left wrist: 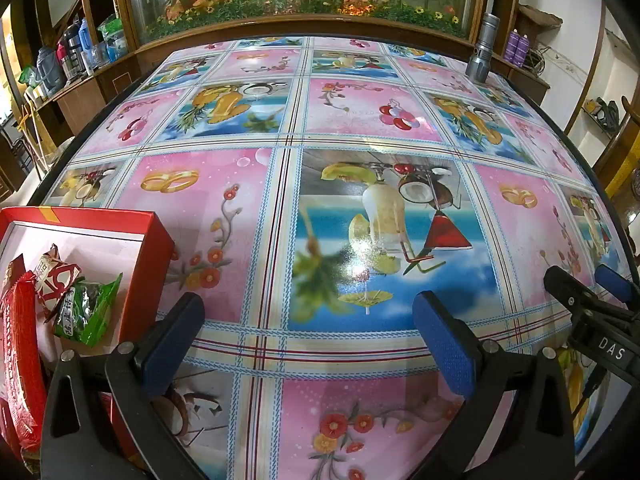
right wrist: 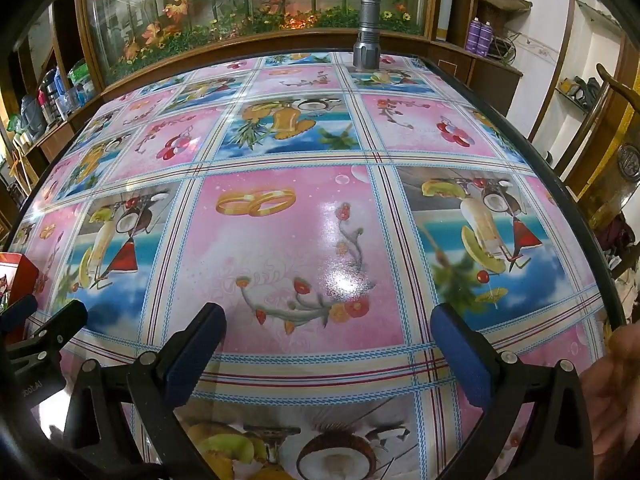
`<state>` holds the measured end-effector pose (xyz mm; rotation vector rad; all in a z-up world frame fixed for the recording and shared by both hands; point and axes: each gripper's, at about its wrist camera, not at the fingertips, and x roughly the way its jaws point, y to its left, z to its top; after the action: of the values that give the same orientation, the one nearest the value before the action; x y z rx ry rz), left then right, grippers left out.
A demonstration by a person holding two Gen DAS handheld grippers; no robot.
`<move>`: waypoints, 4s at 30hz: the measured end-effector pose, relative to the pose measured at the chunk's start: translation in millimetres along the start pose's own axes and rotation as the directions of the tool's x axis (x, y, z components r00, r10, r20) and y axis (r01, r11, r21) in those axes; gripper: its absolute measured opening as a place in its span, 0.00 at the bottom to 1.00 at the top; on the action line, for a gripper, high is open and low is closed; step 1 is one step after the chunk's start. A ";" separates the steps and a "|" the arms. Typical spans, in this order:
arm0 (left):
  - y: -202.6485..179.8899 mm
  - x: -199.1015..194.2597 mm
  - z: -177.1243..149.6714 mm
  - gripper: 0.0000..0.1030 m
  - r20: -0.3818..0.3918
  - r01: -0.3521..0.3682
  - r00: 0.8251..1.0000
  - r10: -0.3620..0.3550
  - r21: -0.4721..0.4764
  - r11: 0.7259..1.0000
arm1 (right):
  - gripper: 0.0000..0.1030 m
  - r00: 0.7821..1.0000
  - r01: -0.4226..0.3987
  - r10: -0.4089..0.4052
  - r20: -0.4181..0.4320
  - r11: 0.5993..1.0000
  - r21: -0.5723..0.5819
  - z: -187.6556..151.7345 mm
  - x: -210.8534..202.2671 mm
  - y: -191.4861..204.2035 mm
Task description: Organize snacks
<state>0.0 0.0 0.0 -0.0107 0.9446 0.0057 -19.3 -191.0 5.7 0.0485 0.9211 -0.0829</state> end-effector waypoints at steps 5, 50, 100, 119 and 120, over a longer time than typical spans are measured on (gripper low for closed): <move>0.1 0.0 0.1 1.00 0.000 0.000 1.000 0.000 0.000 1.000 | 1.00 1.000 0.000 0.000 0.000 1.000 0.000 0.0 0.0 -0.1; -2.8 2.7 0.4 1.00 0.000 0.001 1.000 -0.001 0.001 1.000 | 1.00 1.000 0.000 0.000 0.001 1.000 0.000 0.0 0.1 -0.8; -2.2 1.9 -1.2 1.00 0.001 0.010 1.000 -0.010 0.010 1.000 | 1.00 1.000 0.002 -0.002 -0.001 1.000 0.002 -1.3 -3.9 1.1; -2.3 1.7 -1.2 1.00 0.000 0.010 1.000 -0.010 0.010 1.000 | 1.00 1.000 0.010 -0.010 -0.002 1.000 0.011 -2.1 -5.9 2.7; -2.3 1.6 -1.1 1.00 0.000 0.007 1.000 -0.007 0.003 1.000 | 1.00 1.000 0.009 -0.009 -0.002 1.000 0.011 -3.9 -7.1 2.9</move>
<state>0.1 -2.3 -2.0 -0.0110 0.9443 -0.0018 -26.5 -187.4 9.0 0.0542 0.9231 -0.0965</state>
